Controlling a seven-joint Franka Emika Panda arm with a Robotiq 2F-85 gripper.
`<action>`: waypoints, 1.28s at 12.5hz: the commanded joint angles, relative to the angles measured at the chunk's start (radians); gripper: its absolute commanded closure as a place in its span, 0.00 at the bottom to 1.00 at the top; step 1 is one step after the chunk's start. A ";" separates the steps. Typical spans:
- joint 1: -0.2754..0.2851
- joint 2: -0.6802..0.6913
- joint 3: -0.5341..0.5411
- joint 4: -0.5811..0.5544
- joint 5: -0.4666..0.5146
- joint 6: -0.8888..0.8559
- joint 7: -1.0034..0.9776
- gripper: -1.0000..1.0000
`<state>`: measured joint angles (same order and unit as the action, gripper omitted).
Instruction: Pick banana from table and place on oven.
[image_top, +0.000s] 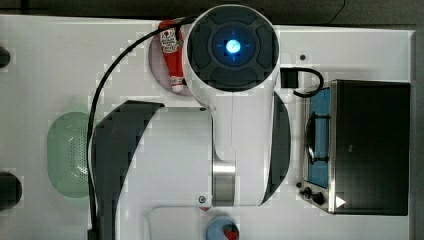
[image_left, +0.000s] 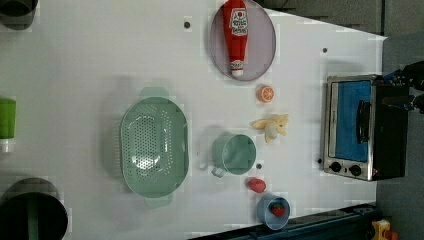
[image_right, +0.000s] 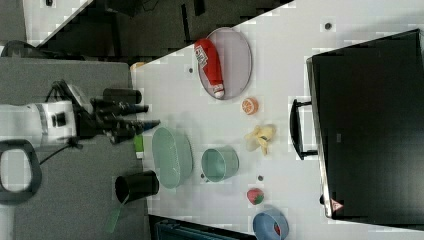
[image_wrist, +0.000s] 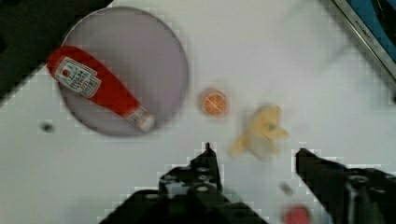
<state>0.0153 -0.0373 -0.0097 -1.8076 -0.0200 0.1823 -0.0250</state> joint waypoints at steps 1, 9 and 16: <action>-0.027 -0.543 -0.028 -0.312 -0.004 -0.217 0.096 0.21; -0.027 -0.471 -0.028 -0.384 -0.005 -0.104 0.096 0.00; -0.028 -0.174 -0.028 -0.556 -0.006 0.372 0.096 0.00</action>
<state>-0.0188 -0.1807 -0.0290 -2.3320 -0.0415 0.5693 0.0412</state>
